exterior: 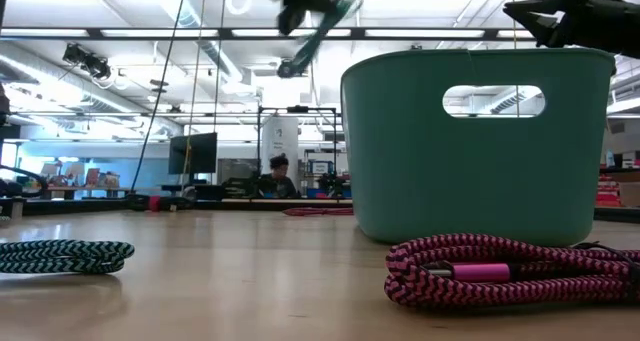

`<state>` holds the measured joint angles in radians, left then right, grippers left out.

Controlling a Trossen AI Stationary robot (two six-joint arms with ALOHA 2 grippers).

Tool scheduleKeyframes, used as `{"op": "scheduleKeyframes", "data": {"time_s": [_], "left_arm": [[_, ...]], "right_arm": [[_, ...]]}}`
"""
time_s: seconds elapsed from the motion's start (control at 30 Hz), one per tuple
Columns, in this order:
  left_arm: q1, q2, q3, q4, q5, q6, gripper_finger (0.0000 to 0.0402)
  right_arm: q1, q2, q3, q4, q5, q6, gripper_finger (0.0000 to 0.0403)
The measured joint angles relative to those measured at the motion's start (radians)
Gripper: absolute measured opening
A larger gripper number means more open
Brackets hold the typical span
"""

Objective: Pick and place USB-C Cables
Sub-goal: Put the top light blue USB cable into the light green bin

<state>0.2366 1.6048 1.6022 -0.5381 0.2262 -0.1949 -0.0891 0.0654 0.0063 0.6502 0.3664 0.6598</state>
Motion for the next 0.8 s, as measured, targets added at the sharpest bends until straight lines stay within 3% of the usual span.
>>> {"op": "scheduleKeyframes", "data": {"time_s": [0.2, 0.33, 0.5, 0.63, 0.8], "left_arm": [[-0.148, 0.051, -0.035, 0.274, -0.16, -0.083, 0.0017], [-0.212, 0.122, -0.038, 0.302, -0.274, -0.096, 0.002], [-0.25, 0.216, -0.038, 0.342, -0.305, -0.043, 0.0021], [-0.253, 0.285, -0.039, 0.356, -0.387, 0.071, 0.0018], [-0.237, 0.337, -0.039, 0.339, -0.394, 0.08, 0.0043]], "right_arm": [[0.0, 0.0, 0.0, 0.003, 0.007, 0.0, 0.0023], [0.0, 0.0, 0.0, 0.01, 0.007, 0.003, 0.0023], [0.0, -0.002, 0.0, 0.01, 0.009, 0.018, 0.0023], [0.0, -0.002, 0.0, 0.008, 0.008, 0.021, 0.0023], [0.0, -0.002, 0.0, 0.009, 0.003, 0.027, 0.0023]]}}
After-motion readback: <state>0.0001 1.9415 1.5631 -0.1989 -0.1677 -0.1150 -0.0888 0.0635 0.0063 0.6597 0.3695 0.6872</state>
